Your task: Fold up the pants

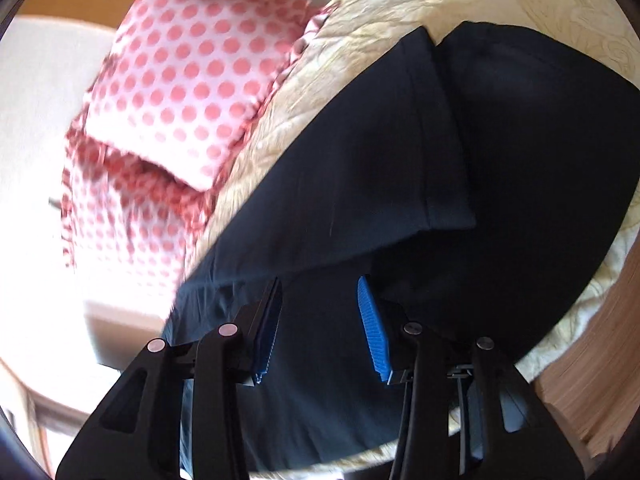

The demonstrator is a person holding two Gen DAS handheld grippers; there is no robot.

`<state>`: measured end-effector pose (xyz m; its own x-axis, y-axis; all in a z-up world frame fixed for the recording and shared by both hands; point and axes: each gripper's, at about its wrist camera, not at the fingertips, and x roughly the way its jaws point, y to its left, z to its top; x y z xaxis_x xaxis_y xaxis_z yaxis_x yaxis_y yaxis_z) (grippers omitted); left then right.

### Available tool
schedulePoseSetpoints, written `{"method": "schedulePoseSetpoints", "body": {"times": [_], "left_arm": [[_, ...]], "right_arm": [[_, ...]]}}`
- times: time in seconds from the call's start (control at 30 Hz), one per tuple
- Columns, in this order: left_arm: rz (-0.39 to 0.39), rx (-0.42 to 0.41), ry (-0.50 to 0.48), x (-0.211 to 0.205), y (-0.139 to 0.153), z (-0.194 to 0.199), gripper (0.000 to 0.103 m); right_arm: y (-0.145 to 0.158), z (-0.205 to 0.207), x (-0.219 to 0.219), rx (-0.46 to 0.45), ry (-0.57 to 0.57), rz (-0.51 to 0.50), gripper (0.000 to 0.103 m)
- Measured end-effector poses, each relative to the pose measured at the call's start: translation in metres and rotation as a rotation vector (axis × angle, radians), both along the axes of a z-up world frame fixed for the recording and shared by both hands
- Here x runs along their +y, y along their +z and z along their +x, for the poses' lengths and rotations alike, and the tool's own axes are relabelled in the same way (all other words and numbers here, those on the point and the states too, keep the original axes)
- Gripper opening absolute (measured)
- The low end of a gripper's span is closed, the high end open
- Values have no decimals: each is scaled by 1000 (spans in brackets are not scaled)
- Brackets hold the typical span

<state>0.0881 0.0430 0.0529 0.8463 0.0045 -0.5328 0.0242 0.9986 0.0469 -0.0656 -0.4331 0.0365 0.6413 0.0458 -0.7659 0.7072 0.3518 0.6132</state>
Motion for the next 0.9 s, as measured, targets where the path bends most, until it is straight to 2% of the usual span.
{"method": "schedulePoseSetpoints", "body": {"times": [0.13, 0.23, 0.3, 0.33, 0.4, 0.5, 0.57, 0.7, 0.8, 0.9], "left_arm": [[-15, 6, 18, 10, -1, 4, 101], [-34, 18, 23, 13, -3, 8, 101], [-40, 22, 22, 14, -4, 10, 101], [-37, 22, 23, 13, -4, 11, 101], [-32, 24, 26, 13, -4, 13, 101], [-48, 33, 19, 18, 1, 20, 101], [-87, 69, -10, 23, 7, 33, 101], [-215, 196, -94, 33, 19, 85, 101], [-273, 289, -79, 38, 22, 137, 99], [-327, 355, -43, 42, 21, 189, 82]], "right_arm": [[-3, 0, -7, 12, -99, 16, 42], [-5, -1, -10, 8, -147, -16, 42], [-6, 1, -14, -4, -178, -49, 27], [-5, -2, -17, -37, -190, -69, 11], [-2, -12, -22, -110, -216, -77, 7], [6, -29, -24, -137, -247, -116, 5], [10, -41, -24, -142, -263, -127, 5], [6, -56, -23, -128, -270, -128, 5], [5, -51, -24, -118, -257, -146, 5], [8, -48, -26, -110, -242, -164, 5]]}}
